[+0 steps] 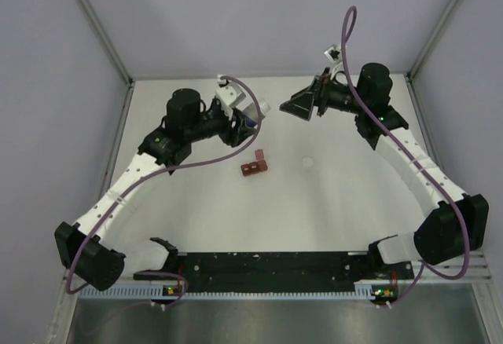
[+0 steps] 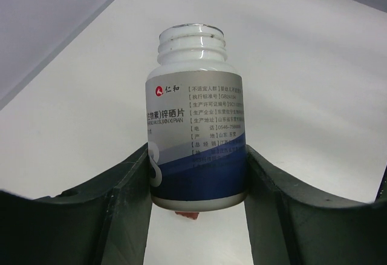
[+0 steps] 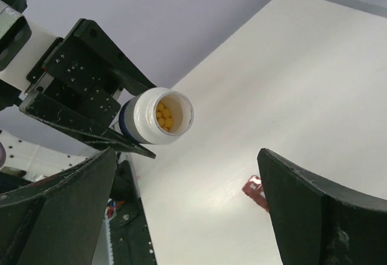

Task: Sort the pills into containers

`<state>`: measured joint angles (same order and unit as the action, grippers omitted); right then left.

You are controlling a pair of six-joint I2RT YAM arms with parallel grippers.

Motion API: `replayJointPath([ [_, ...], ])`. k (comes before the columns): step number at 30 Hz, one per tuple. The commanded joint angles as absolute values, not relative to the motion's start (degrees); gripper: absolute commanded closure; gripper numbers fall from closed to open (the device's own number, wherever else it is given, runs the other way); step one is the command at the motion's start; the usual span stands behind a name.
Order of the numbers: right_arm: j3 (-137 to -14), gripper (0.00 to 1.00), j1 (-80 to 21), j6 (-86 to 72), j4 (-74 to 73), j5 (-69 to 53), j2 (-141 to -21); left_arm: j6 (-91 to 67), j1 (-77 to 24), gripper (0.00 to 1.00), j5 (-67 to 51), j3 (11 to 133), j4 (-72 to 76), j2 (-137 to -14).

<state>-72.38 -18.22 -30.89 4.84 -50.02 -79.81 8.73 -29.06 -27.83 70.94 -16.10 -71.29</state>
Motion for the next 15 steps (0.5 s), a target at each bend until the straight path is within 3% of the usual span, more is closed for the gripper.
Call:
replayJointPath([
  [1, -72.95, 0.01, -17.93, -17.77, -2.35, -44.83, -76.90, 8.97, -27.07, 1.00, -27.33, 67.16, -10.64, -66.98],
  [15, -66.88, 0.08, -23.90, 7.80, -5.71, -33.14, -88.93, 7.38, -21.36, 1.00, -33.92, 46.42, 5.36, -59.77],
])
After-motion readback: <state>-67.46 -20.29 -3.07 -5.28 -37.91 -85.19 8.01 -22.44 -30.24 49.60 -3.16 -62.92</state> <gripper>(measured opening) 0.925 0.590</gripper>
